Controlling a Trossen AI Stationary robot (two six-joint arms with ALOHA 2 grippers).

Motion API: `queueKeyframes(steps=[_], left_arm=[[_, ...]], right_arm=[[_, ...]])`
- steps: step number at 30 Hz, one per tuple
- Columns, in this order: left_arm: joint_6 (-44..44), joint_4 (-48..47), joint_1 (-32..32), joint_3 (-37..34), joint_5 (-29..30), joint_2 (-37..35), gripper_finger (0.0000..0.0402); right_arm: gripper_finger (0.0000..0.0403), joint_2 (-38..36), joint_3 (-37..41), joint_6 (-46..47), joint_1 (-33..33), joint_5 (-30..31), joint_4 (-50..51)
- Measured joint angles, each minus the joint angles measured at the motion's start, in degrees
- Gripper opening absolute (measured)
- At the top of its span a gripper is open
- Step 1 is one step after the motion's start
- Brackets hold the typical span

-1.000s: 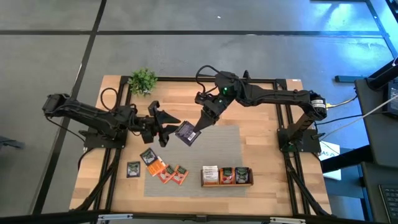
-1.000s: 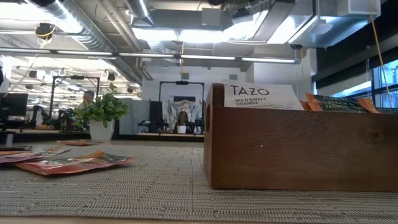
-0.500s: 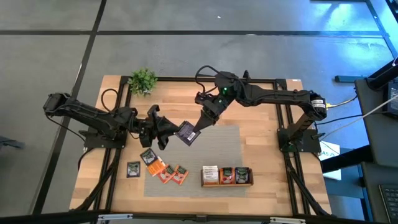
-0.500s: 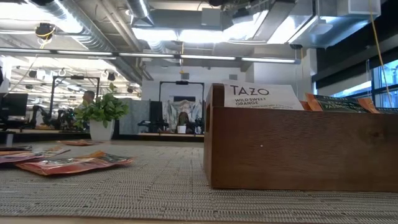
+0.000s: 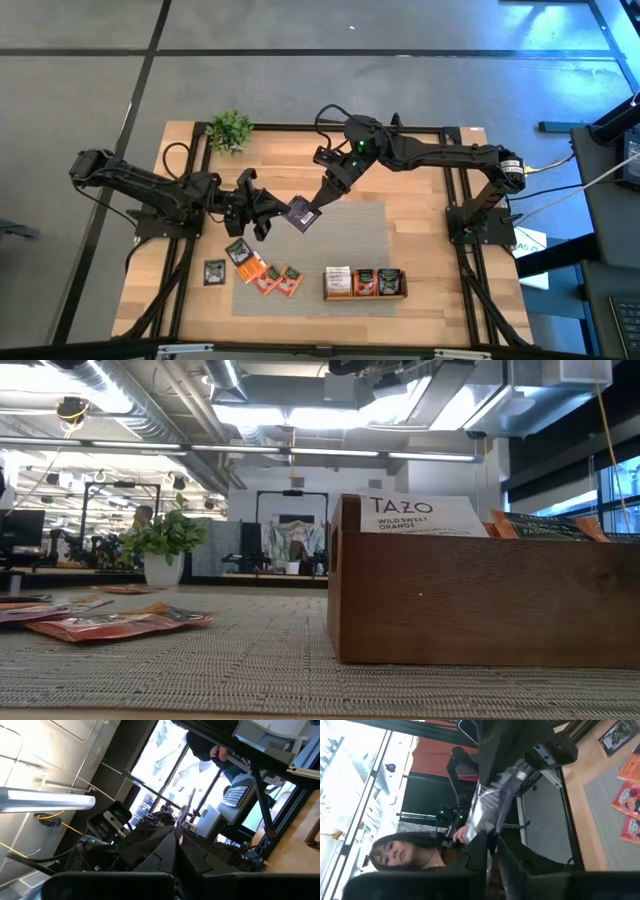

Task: Pick & Place Tea
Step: Put the right black tea bag into the right compartment of the wooden organizer

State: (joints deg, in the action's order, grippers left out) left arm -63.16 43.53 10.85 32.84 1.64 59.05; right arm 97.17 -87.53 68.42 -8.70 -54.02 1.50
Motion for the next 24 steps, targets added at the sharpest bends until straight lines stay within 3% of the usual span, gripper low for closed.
queueKeyframes(steps=[10,16,20,24], left_arm=[[3.71,-0.01,0.00,0.00,-0.06,0.00,0.0003],[16.52,-3.20,-0.09,1.91,4.51,0.00,0.0003],[22.90,-16.30,-0.65,7.24,8.46,0.05,0.0002],[30.49,-31.52,-2.94,15.27,8.02,2.68,0.0002]], right_arm=[[0.0178,-1.69,0.00,-6.77,-3.58,1.64,-0.50],[0.0207,-7.46,-0.06,-25.25,-5.87,12.58,7.73],[0.0210,-12.45,-0.09,-39.17,-5.61,25.26,19.77],[0.0210,-16.01,-0.07,-45.21,-3.93,35.50,29.31]])
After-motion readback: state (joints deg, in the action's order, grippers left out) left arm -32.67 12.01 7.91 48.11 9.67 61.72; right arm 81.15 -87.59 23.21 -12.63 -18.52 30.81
